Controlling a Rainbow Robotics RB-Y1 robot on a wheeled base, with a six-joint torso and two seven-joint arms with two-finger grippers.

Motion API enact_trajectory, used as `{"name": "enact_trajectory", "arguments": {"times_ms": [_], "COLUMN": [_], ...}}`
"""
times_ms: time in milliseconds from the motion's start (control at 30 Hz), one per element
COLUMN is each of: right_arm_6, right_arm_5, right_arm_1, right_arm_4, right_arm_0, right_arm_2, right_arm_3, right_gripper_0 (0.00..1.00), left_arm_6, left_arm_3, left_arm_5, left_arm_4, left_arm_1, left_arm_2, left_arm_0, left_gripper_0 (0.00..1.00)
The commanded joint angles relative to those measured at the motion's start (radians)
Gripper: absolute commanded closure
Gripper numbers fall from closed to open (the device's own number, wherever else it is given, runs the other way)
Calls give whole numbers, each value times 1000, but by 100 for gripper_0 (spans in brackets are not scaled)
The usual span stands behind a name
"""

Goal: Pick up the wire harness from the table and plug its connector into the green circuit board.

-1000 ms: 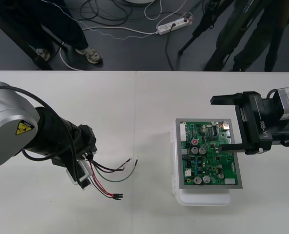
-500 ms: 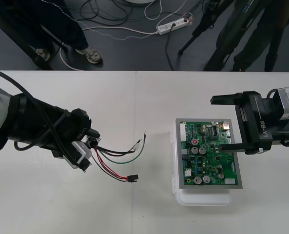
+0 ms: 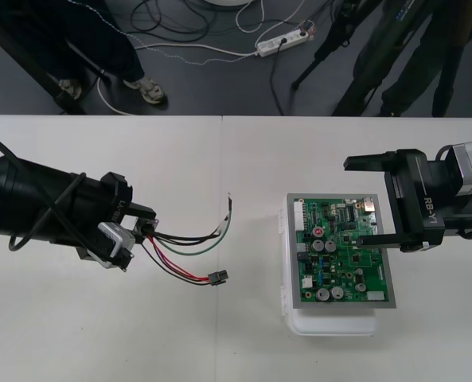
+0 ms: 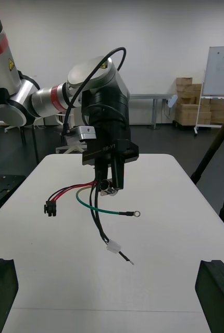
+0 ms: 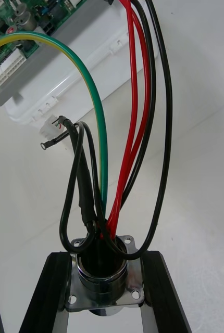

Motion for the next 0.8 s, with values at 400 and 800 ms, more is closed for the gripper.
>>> {"name": "enact_trajectory", "arguments": {"times_ms": [400, 800], "right_arm_6": [-20, -22], "right_arm_5": [-5, -5], "right_arm_1": [11, 8], "right_arm_4": [7, -10], "right_arm_0": [-24, -29], "right_arm_2": [-29, -37], "right_arm_3": [-2, 5], "right_gripper_0": [0, 0], "left_arm_6": [163, 314], "left_arm_3": [-28, -30], "left_arm_5": [-32, -32], "left_arm_4": [112, 280], "left_arm_1": [-101, -112], "left_arm_2": [116, 96], "left_arm_0": [50, 47], "left_gripper_0": [100, 100]}}
